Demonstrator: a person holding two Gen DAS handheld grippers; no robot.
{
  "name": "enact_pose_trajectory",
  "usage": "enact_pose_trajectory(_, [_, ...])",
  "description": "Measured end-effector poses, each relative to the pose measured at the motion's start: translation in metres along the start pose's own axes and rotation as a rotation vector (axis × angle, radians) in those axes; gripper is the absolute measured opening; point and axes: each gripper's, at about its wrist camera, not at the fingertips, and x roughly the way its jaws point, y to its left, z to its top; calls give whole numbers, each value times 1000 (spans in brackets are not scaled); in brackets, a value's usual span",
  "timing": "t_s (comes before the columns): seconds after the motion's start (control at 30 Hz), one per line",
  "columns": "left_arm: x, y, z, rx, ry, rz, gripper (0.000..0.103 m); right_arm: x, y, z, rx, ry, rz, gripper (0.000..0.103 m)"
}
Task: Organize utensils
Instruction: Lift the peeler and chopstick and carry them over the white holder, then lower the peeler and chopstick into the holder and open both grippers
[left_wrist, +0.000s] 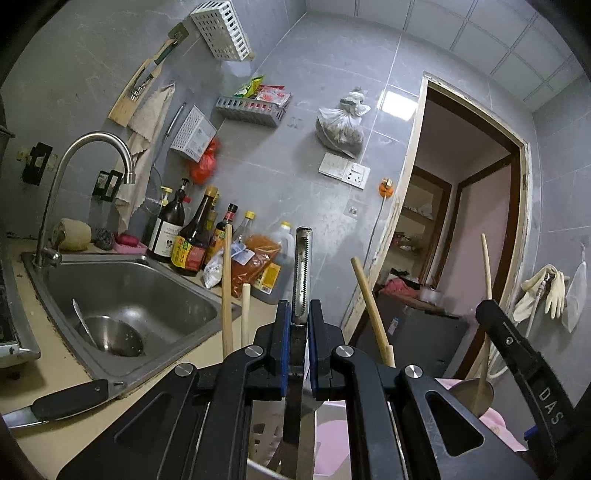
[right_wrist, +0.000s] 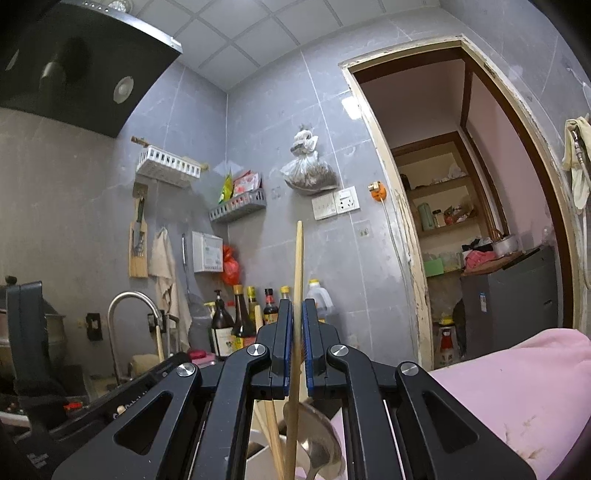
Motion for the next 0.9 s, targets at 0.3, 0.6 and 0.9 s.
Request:
enact_pose_trajectory(0.3, [-12,4,8,-23,0,-11,16,-2,-1,-1,0,21,-1,6])
enact_pose_trajectory(0.6, [-24,1,18,-27,-3,-22,27,-4,-2,0,4,20,-3,18])
enact_pose_trajectory(0.9, [-29,-4,19,-25,0,-23,30,-12,-4,0,11,23,0,18])
